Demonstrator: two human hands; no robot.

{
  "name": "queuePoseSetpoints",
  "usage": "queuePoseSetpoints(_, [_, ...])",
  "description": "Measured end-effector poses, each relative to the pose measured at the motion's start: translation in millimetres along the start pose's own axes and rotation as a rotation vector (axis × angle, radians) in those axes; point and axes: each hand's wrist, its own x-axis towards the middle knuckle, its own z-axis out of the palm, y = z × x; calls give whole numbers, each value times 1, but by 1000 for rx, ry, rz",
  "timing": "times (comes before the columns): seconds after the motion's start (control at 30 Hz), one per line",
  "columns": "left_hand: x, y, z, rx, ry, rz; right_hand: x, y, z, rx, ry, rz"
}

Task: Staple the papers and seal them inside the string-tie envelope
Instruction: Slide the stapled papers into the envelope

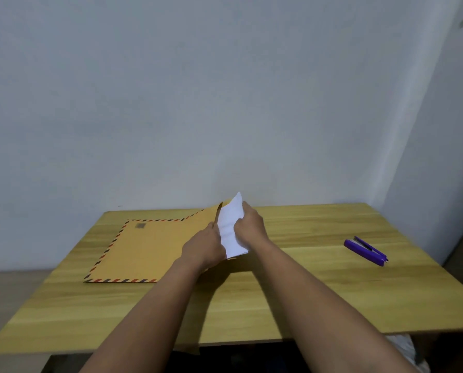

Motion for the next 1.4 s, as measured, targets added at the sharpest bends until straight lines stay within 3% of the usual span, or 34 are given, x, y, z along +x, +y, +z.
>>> queuePoseSetpoints(0.13, [-4,-9,5,39,-9,-54,-8,5,-5,-15,-114,17])
queuePoseSetpoints(0.47, [-10,-10,3,36,19,16,-8,11,5,114,-98,139])
queuePoseSetpoints(0.77, [-22,-13,-1,-49,51,103,9,2,37,8,-310,171])
queuePoseSetpoints(0.93, [-24,-19,5,-86,6,67,11,5,44,-54,-424,105])
queuePoseSetpoints(1.0, [-25,-17,7,-92,3,57,9,12,43,2,-372,126])
queuePoseSetpoints(1.1, [-23,-9,7,-68,-1,13,4,18,27,-162,-95,90])
queuePoseSetpoints(1.17, [-22,-2,5,-88,18,-7,1,22,16,-218,-73,101])
queuePoseSetpoints(1.3, [-23,12,-7,-161,68,23,-3,27,6,159,-255,279])
queuePoseSetpoints(1.4, [-25,12,-18,-147,53,3,1,32,-2,207,-283,323])
